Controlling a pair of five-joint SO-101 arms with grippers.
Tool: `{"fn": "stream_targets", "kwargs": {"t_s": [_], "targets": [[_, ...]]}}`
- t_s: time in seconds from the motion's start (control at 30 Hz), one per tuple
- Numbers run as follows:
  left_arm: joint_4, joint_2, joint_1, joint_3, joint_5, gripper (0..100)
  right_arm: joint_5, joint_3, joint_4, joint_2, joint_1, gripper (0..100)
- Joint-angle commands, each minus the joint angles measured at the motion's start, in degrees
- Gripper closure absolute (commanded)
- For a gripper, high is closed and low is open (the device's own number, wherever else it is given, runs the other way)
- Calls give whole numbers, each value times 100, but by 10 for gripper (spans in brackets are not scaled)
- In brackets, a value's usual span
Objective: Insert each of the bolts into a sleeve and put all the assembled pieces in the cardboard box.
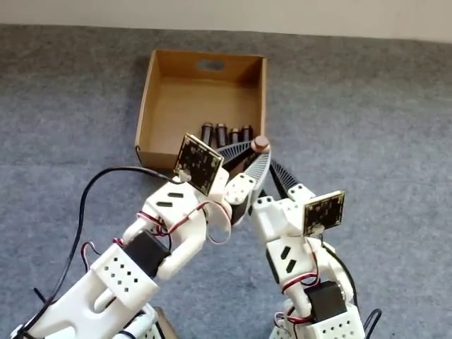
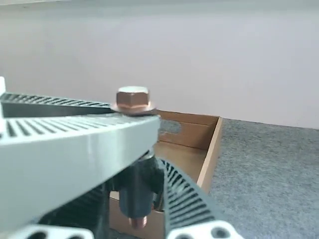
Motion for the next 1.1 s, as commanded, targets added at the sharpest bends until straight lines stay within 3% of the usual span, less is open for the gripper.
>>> {"fn": "stream_targets", "kwargs": {"t_s": [0.0, 0.2, 0.53, 0.83, 1.07], "targets": [[220, -215, -136, -84, 273, 877, -62, -84, -119, -66, 171, 993], [756, -215, -136, -576, 360, 905, -53, 4, -127, -75, 171, 993], [2637, -215, -75, -1358, 360, 906, -53, 4, -127, -75, 171, 993], [2936, -224, -145, -1367, 360, 909, -44, 4, -127, -75, 180, 993], [3701, -989, -1138, -1323, 360, 919, -53, 4, -127, -75, 189, 993]]}}
